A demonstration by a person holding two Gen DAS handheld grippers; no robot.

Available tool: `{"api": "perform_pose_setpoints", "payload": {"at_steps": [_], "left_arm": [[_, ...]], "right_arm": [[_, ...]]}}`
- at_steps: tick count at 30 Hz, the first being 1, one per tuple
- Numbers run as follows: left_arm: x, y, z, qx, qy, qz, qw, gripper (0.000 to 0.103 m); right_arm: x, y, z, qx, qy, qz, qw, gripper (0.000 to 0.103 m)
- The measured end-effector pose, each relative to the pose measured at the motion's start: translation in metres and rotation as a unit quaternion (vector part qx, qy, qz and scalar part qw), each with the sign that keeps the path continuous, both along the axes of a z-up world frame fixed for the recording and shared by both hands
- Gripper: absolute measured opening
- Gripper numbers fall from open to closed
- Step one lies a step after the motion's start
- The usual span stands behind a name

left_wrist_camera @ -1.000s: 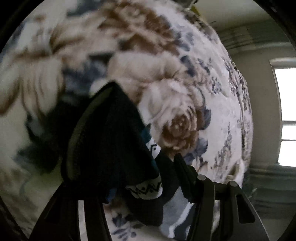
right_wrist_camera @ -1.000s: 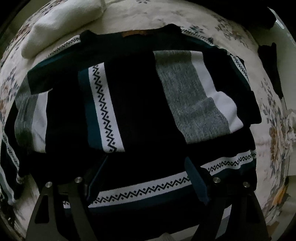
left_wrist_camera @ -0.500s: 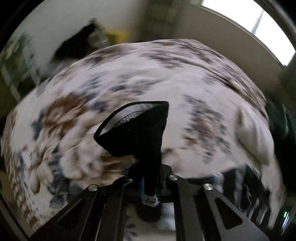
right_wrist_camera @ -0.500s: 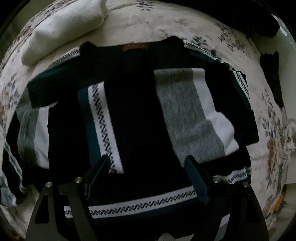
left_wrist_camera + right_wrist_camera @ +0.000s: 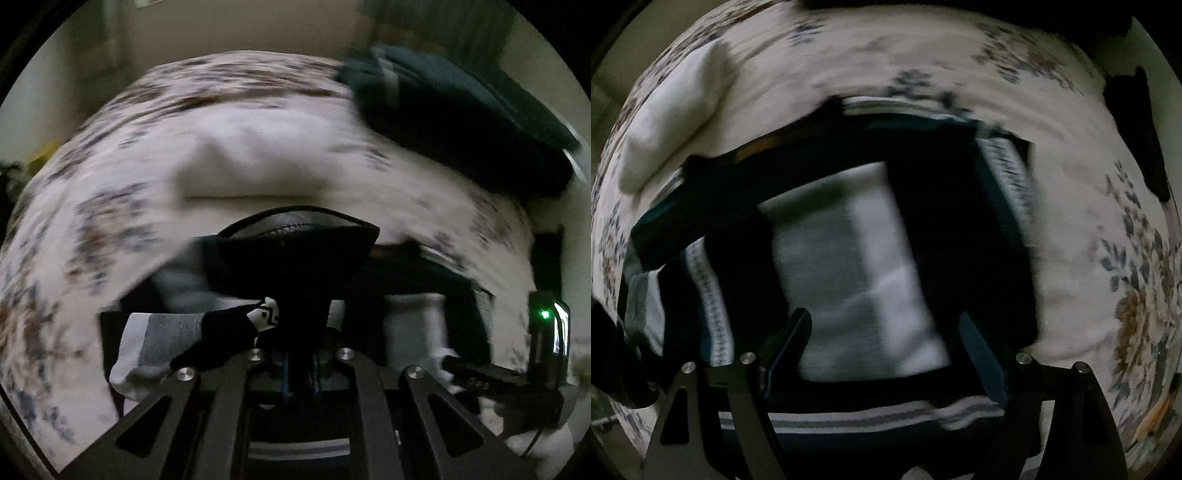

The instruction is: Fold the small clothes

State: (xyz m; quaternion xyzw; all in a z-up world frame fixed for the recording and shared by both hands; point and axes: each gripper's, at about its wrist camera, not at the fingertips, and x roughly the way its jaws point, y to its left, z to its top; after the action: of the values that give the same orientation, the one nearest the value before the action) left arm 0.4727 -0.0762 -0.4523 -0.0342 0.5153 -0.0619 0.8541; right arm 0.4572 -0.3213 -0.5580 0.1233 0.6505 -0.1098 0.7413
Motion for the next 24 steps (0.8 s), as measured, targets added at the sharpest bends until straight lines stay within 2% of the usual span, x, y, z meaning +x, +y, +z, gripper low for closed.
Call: {"api": "perform_pose_setpoints", "payload": {"at_steps": [4, 6, 10, 12, 14, 15, 16, 21, 24], "left_arm": [[0.015, -0.073, -0.024, 0.004, 0.035, -0.035, 0.9988, 0.007], [0.016, -0.097, -0.034, 0.008, 0.055, -0.041, 0.9976, 0.009], [0.02, -0.118, -0.045, 0.034, 0.077, -0.024, 0.9961, 0.013], [0.017, -0.113, -0.04, 0.036, 0.072, -0.015, 0.9966, 0.029], [0.016, -0.105, -0.035, 0.044, 0.066, -0.007, 0.9968, 0.078], [0.016, -0.101, -0.032, 0.049, 0.064, -0.001, 0.9968, 0.086], [0.016, -0.093, -0.026, 0.05, 0.06, 0.007, 0.9969, 0.091], [0.002, -0.025, 0.0, 0.065, 0.043, 0.069, 0.9945, 0.092], [-0.016, 0.038, 0.006, 0.096, 0.048, 0.138, 0.9846, 0.092]], "right_arm": [[-0.009, -0.056, -0.005, 0.01, 0.012, -0.029, 0.999, 0.084], [-0.012, -0.074, -0.007, 0.014, 0.016, -0.036, 0.999, 0.084], [-0.014, -0.11, -0.013, 0.031, 0.025, -0.045, 0.998, 0.084], [-0.015, -0.121, -0.013, 0.039, 0.024, -0.045, 0.998, 0.084], [-0.014, -0.131, -0.012, 0.057, 0.02, -0.043, 0.997, 0.084], [-0.014, -0.133, -0.011, 0.067, 0.018, -0.043, 0.997, 0.084], [-0.011, -0.137, -0.009, 0.078, 0.016, -0.044, 0.996, 0.084], [-0.003, -0.135, 0.013, 0.153, -0.016, -0.041, 0.987, 0.084], [0.007, -0.122, 0.023, 0.193, -0.028, -0.033, 0.98, 0.084]]}}
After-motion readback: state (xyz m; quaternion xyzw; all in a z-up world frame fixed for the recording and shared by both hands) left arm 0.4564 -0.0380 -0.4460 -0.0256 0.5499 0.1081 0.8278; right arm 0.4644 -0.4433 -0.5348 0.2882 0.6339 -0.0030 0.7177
